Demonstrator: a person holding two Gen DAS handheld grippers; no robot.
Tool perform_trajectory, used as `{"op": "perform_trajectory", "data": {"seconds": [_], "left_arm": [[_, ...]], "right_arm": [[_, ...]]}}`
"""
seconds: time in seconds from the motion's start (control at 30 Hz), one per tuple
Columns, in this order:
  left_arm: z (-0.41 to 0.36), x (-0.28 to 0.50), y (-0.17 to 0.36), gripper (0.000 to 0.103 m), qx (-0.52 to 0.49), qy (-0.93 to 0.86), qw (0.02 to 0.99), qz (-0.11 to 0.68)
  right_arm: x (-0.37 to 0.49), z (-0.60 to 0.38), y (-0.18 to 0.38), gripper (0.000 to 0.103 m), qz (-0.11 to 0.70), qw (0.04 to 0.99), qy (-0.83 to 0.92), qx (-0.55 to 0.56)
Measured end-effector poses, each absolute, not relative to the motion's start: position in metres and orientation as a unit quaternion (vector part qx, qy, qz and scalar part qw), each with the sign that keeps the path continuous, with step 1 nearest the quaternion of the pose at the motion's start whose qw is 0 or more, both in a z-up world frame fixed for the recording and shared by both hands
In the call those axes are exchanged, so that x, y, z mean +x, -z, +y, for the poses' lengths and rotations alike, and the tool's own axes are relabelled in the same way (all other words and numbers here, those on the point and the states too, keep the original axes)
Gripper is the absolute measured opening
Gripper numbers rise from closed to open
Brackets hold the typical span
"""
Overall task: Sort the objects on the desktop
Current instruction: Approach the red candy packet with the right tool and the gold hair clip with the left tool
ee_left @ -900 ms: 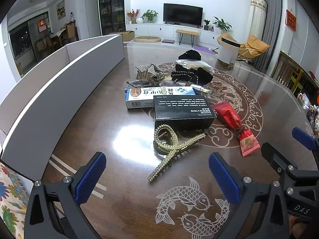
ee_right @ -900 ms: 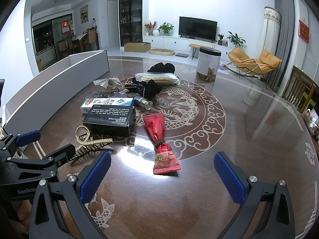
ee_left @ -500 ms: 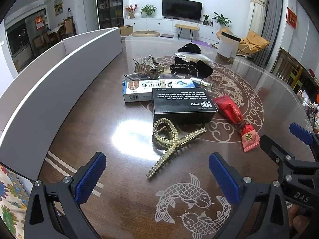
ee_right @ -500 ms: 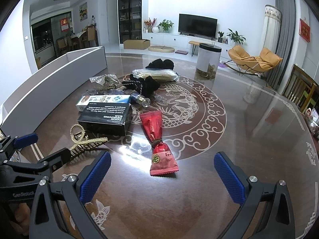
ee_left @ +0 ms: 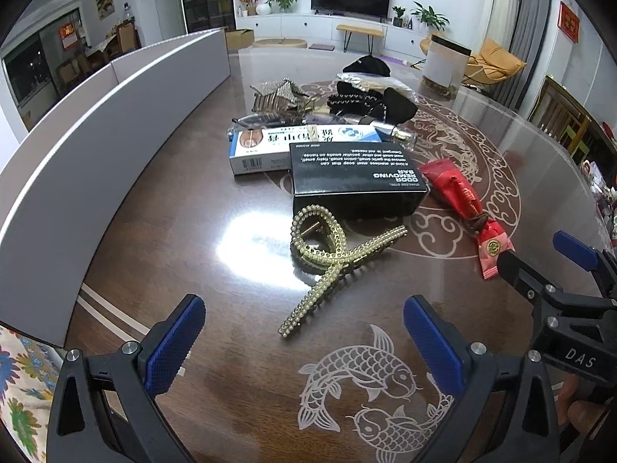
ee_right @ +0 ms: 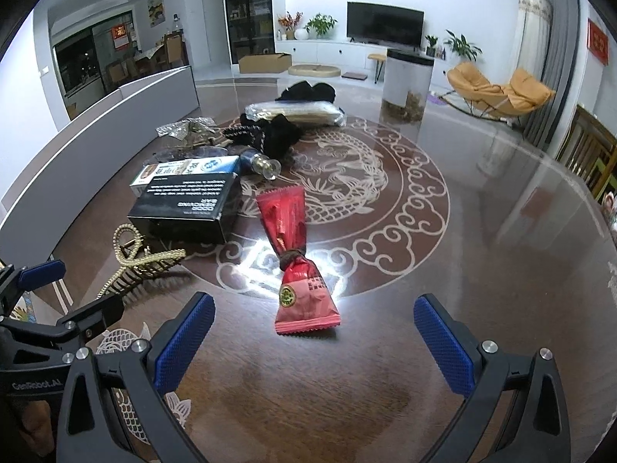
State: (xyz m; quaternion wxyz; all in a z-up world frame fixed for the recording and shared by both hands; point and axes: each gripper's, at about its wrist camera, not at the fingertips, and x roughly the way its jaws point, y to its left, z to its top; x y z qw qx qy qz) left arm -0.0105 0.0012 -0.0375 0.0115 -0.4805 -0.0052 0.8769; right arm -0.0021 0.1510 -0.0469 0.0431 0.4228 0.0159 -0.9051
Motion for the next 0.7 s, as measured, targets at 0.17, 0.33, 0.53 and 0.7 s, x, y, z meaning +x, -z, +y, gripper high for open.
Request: {"op": "perform_trajectory", "data": {"seconds": [0.17,0.33,0.53,0.7], "left_arm": [[-0.005,-0.013,0.042,0.103,-0.491,-0.871,0.014,-0.024],[-0.008,-0.014,0.044,0.103,-0.496,-0.867,0.016,-0.038],[-0.006,-0.014,0.043,0.103,-0.495,-0.868,0.014,-0.033],[-0.002,-0.019,0.048,0.103,-0.504,-0.863,0.013,-0.019]], "right_arm": [[-0.011,0.152,0.053,0.103,0.019,0.048,0.901,0.43],[-0.016,0.15,0.06,0.103,0.027,0.053,0.895,0.442],[-0.012,0.15,0.059,0.103,0.023,0.055,0.896,0.439],[-0.013,0.146,0.062,0.103,0.033,0.059,0.895,0.442]]}}
